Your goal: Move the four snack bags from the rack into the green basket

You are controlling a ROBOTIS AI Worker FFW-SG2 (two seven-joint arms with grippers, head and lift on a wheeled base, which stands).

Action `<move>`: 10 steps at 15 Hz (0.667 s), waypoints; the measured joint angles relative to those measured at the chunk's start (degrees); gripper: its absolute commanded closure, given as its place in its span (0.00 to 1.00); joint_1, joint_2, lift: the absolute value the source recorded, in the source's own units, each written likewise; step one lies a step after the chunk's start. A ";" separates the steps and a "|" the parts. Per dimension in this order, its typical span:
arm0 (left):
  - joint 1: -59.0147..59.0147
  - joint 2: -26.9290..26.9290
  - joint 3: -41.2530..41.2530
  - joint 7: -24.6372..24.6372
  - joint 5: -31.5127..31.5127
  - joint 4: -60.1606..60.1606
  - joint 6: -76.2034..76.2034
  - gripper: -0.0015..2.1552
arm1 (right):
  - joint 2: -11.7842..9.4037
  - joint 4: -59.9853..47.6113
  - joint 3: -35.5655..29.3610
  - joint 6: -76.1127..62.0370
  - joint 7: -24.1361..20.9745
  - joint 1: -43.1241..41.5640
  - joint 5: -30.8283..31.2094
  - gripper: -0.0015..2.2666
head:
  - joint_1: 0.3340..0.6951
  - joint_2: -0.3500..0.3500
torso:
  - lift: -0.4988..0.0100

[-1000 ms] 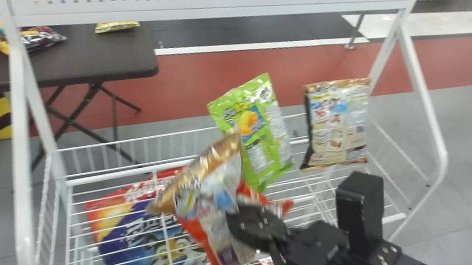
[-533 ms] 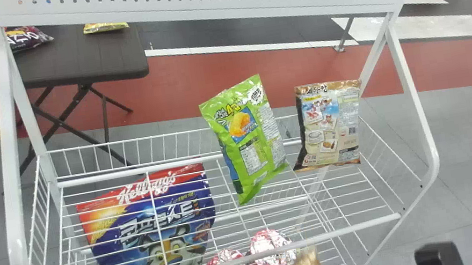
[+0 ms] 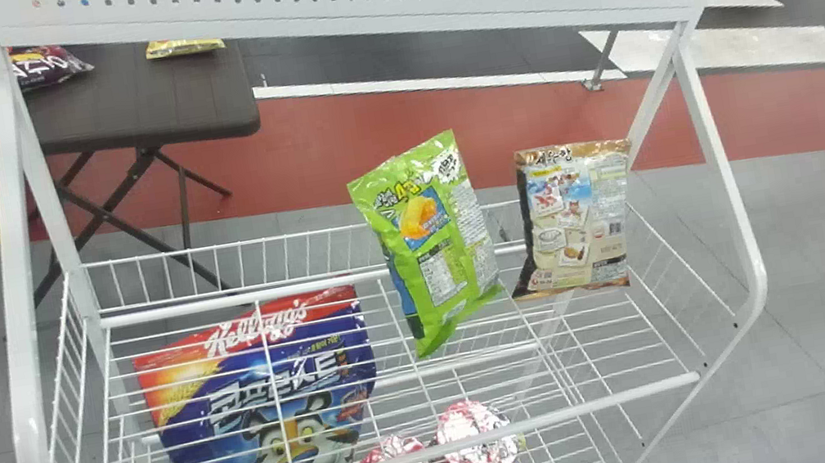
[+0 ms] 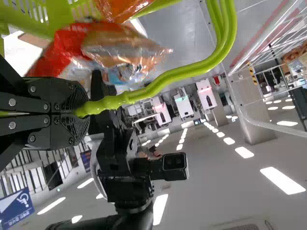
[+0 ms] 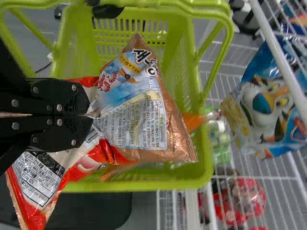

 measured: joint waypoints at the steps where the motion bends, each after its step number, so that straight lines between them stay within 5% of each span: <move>1: 0.03 0.03 -0.45 0.11 -0.19 -0.05 0.00 0.70 | -0.02 1.62 3.01 -4.06 -0.93 -0.82 1.01 0.97 | 1.00 0.00 | 0.98; 7: 0.83 0.26 -0.48 0.19 -0.61 -0.61 -0.07 0.70 | -1.43 9.39 16.07 -9.79 -3.22 -4.74 5.51 0.96 | 1.00 0.00 | 0.98; 8: 0.81 0.23 -0.53 0.21 -0.61 -0.61 -0.13 0.70 | -1.82 10.04 16.65 -9.76 -3.23 -4.76 5.64 0.89 | 1.00 0.00 | 0.98; 9: 0.65 0.09 -0.67 0.21 -0.60 -0.62 -0.13 0.70 | -2.09 10.53 16.80 -9.45 -3.23 -4.76 5.56 0.69 | 1.00 0.00 | 0.98; 10: 0.43 0.05 -0.73 0.23 -0.60 -0.62 -0.07 0.70 | -2.25 10.69 15.95 -9.09 -3.23 -4.68 5.07 0.22 | 1.00 0.00 | 0.98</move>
